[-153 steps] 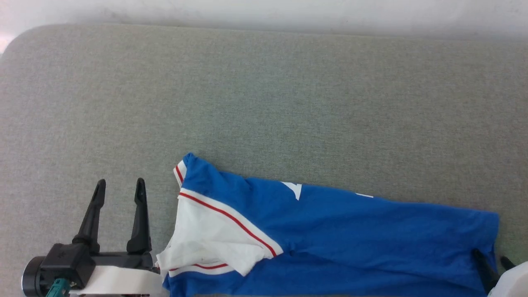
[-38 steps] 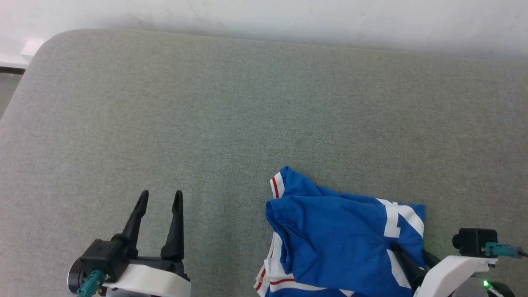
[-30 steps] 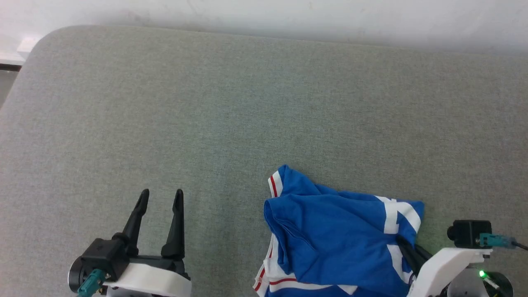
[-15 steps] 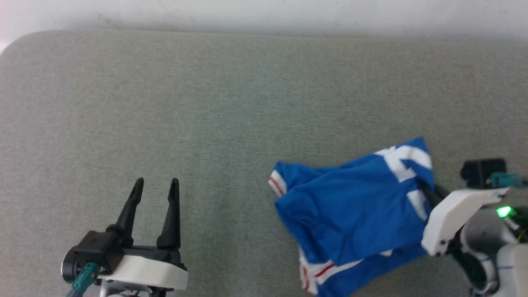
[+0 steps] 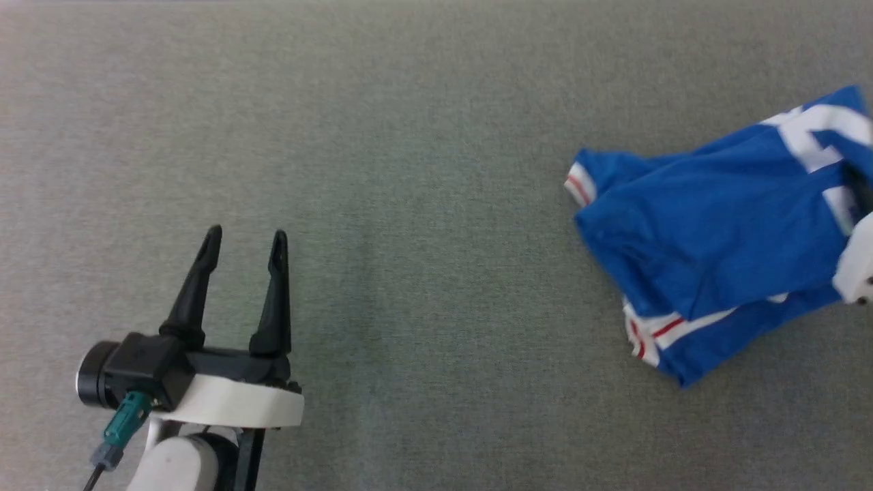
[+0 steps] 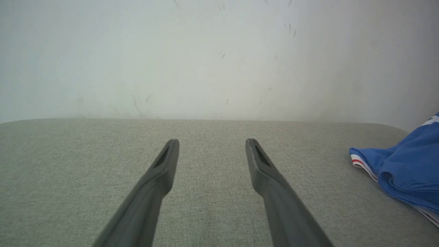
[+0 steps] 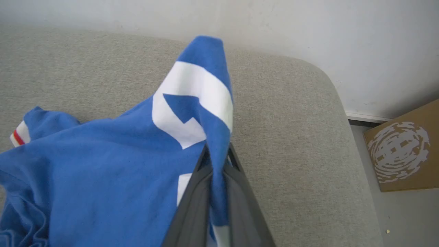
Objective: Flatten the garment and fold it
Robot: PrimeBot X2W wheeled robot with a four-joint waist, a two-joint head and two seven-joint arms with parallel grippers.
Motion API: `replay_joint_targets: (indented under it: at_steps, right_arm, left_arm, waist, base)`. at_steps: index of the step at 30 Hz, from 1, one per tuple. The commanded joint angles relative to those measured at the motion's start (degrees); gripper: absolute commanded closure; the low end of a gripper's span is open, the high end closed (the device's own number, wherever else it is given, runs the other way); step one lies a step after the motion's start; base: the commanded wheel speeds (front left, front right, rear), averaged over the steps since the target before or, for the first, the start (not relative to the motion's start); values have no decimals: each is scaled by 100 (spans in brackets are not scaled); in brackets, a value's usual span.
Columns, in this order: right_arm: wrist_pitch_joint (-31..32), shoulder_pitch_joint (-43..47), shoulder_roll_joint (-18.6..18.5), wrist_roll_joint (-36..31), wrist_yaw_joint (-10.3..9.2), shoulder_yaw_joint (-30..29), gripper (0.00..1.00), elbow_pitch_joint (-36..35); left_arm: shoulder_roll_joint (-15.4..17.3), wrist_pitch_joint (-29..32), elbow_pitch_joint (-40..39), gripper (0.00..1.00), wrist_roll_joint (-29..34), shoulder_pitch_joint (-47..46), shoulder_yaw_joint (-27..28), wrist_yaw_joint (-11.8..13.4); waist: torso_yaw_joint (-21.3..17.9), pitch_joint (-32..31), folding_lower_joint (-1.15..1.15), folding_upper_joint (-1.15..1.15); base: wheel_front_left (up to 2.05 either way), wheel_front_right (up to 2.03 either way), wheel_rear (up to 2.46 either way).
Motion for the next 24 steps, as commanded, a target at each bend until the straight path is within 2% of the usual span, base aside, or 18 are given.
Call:
replay_joint_targets:
  at_steps: [1,7,17,24]
  right_arm:
    - [-26,-220,-119,-31,-12,-157,100,118]
    - [-130,-514,-471,-155,-12,-601,100,467]
    - [-636,-947,-993,-163,-12,-903,100,1146]
    - [-1085,-1303,-1191,-332,-12,-955,100,1869]
  left_arm:
    - [67,16,-52,0,98,-192,-5,45]
    - [177,48,-168,0,313,-438,11,135]
    - [242,15,-367,0,507,-650,5,217]
    - [230,-140,-608,0,617,-753,54,107]
  waist:
    - [-313,415,-1,0]
    - [-497,754,-1,0]
    - [-656,1192,-1,0]
    - [-629,1329,-1,0]
  base:
    - [0,0,0]
    - [0,0,0]
    - [0,0,0]
    - [0,0,0]
